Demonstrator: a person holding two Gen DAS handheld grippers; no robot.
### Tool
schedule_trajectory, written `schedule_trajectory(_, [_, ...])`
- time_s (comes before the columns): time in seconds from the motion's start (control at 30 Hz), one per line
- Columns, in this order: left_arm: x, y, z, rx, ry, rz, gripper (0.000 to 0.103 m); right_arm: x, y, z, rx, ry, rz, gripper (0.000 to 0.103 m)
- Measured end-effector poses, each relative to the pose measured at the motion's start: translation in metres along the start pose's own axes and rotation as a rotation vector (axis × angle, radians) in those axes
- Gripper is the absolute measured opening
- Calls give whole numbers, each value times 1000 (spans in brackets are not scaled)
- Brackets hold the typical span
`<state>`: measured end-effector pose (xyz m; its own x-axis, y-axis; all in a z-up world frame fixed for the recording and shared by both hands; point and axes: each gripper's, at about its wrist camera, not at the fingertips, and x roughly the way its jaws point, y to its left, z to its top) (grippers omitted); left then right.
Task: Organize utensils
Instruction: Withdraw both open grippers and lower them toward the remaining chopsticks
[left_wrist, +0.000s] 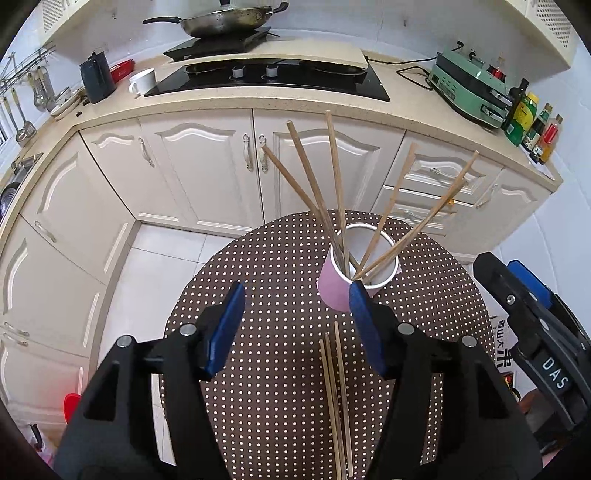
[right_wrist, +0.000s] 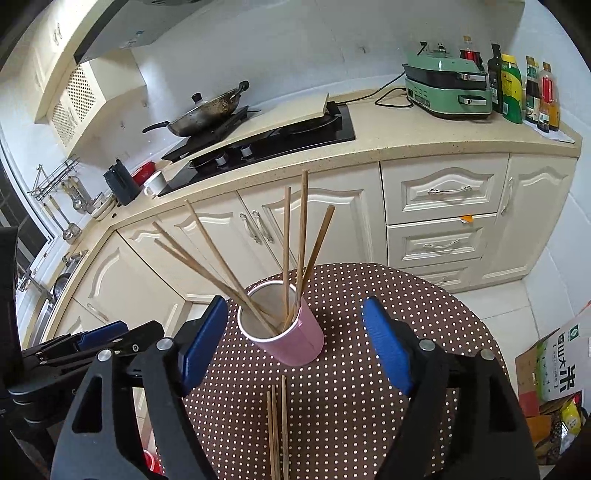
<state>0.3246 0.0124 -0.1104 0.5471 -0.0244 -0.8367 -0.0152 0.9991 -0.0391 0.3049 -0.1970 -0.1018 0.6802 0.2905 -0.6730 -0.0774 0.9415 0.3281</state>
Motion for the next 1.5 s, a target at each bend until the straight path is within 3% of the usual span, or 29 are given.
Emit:
schedule_trajectory(0.6, [-13,15,-48,-47,28,26,67,-14,4,-48,-12,88,-11,85])
schedule_trajectory(1.5, [39,48,-121,-102,246,25,69,60,8,-133,-45,383,-108,87])
